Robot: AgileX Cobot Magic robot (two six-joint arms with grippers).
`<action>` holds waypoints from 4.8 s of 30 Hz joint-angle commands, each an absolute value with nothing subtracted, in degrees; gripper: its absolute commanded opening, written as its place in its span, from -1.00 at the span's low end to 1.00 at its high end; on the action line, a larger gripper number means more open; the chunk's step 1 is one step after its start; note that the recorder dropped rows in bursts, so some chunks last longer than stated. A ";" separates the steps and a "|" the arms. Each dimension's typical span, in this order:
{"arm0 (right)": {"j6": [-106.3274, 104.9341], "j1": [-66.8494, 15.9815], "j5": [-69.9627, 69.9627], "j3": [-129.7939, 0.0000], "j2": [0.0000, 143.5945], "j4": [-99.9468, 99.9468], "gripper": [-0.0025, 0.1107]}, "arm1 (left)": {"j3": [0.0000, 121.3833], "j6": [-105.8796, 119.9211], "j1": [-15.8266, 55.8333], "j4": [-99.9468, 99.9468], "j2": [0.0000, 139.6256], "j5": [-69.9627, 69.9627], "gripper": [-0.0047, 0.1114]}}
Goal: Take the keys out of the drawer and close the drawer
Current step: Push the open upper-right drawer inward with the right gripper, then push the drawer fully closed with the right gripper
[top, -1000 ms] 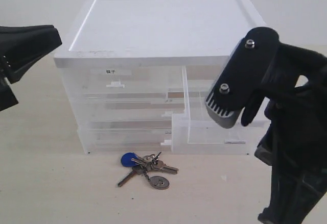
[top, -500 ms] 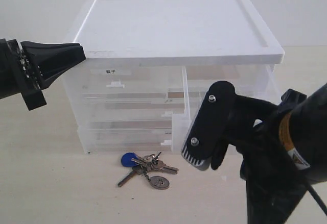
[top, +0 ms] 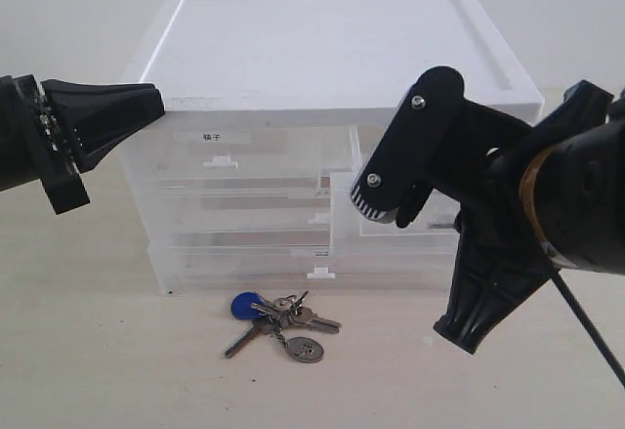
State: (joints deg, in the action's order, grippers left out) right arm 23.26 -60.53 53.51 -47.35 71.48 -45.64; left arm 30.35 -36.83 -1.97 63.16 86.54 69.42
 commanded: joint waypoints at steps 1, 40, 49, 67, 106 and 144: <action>25.00 -60.52 50.28 -47.32 71.51 -47.46 -0.96 | 30.57 -36.59 -1.50 63.17 86.85 69.16 -0.84; 36.58 -60.50 48.88 -46.74 76.71 -63.35 -0.96 | 30.57 -36.59 -1.50 63.51 86.85 68.94 -0.84; 40.15 -60.50 47.49 -46.74 76.71 -69.48 -0.96 | 30.57 -36.59 -1.50 64.04 86.85 68.94 -0.84; 48.96 -60.81 48.44 -46.25 76.04 -75.73 -0.96 | 30.57 -36.59 -1.50 64.04 86.85 68.94 -0.84; 57.98 -53.84 18.77 -43.52 81.29 -81.44 -0.96 | 30.57 -36.58 -1.50 64.17 86.85 68.94 -0.84; 65.97 -53.83 37.23 -44.14 78.30 -86.57 -0.96 | 30.57 -36.58 -1.50 64.10 86.85 68.94 -0.84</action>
